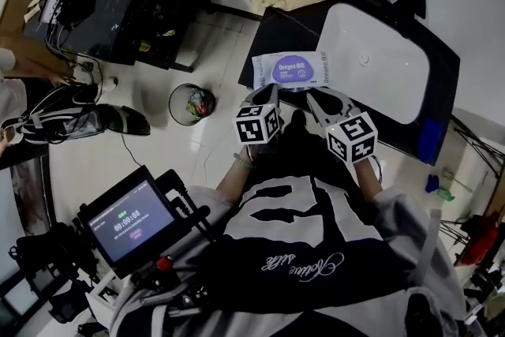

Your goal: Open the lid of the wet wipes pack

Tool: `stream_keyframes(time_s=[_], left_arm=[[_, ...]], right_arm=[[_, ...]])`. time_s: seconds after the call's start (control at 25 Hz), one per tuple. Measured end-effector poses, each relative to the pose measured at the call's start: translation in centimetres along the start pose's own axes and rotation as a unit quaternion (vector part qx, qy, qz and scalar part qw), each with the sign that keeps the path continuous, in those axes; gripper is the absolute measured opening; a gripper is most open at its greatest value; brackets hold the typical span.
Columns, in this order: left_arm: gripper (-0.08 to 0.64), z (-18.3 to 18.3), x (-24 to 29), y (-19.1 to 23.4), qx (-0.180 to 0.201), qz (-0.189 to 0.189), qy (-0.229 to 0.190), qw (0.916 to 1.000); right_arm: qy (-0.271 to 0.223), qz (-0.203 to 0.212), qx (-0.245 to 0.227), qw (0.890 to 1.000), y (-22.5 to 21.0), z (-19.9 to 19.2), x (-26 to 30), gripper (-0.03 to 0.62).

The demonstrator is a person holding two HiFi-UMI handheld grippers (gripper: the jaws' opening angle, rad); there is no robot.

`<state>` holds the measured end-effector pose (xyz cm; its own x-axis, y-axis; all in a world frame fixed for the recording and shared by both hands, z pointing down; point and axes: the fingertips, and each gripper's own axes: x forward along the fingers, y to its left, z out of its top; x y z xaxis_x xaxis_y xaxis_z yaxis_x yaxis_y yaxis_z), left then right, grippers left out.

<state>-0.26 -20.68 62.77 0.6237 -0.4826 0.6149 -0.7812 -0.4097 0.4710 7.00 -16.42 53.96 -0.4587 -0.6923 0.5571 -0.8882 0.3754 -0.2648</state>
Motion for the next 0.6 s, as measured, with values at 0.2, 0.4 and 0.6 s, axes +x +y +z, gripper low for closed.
stream_keyframes(time_s=[0.2,0.4,0.6], left_arm=[[-0.002,-0.7,0.5,0.4,-0.018,0.006,0.013,0.9997],[-0.002,-0.7,0.9,0.6,-0.043,0.002,0.016,0.9989],[-0.002,-0.8,1.1,0.7,-0.05,0.003,0.014,0.9986]], right_arm=[[0.044,0.032,-0.098,0.994,-0.3,-0.3,3.2,0.028],[0.102,0.056,-0.288,0.951,-0.2,-1.6,6.3,0.028],[0.138,0.09,-0.4,0.902,-0.1,-3.5,7.9,0.028]])
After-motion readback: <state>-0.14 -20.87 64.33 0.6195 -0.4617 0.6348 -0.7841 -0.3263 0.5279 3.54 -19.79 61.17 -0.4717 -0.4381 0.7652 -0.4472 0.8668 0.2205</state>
